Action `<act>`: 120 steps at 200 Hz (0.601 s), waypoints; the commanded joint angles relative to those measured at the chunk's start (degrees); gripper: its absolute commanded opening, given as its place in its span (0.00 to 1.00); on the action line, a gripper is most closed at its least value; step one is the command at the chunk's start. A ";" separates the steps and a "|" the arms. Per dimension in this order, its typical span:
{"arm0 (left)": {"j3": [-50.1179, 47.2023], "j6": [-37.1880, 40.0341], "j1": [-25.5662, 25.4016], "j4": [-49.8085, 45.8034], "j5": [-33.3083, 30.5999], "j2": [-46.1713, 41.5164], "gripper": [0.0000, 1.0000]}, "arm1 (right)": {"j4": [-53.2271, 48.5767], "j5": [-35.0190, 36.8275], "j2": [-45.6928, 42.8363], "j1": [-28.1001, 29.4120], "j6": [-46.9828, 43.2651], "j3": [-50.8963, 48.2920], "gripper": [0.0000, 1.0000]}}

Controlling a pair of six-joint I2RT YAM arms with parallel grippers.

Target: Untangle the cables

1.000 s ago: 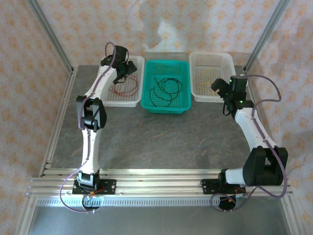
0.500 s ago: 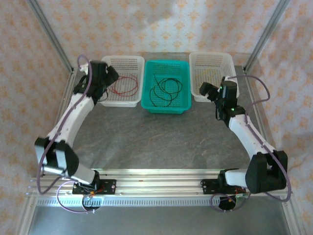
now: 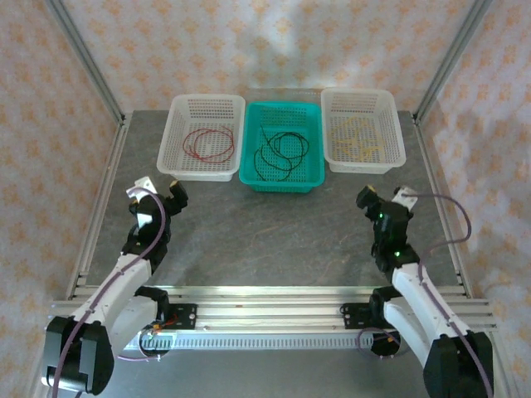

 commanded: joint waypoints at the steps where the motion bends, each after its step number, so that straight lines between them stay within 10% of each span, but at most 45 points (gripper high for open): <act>1: -3.25 6.60 0.84 12.20 -1.49 1.74 1.00 | 12.11 1.90 2.50 -2.64 -4.21 -1.19 1.00; 79: -8.13 13.40 7.65 45.34 7.46 23.04 1.00 | 38.43 -3.68 27.32 -4.59 -13.06 -0.76 1.00; 120: -1.41 12.52 11.68 47.29 18.07 32.82 1.00 | 45.49 -7.66 35.15 -4.79 -14.91 1.84 1.00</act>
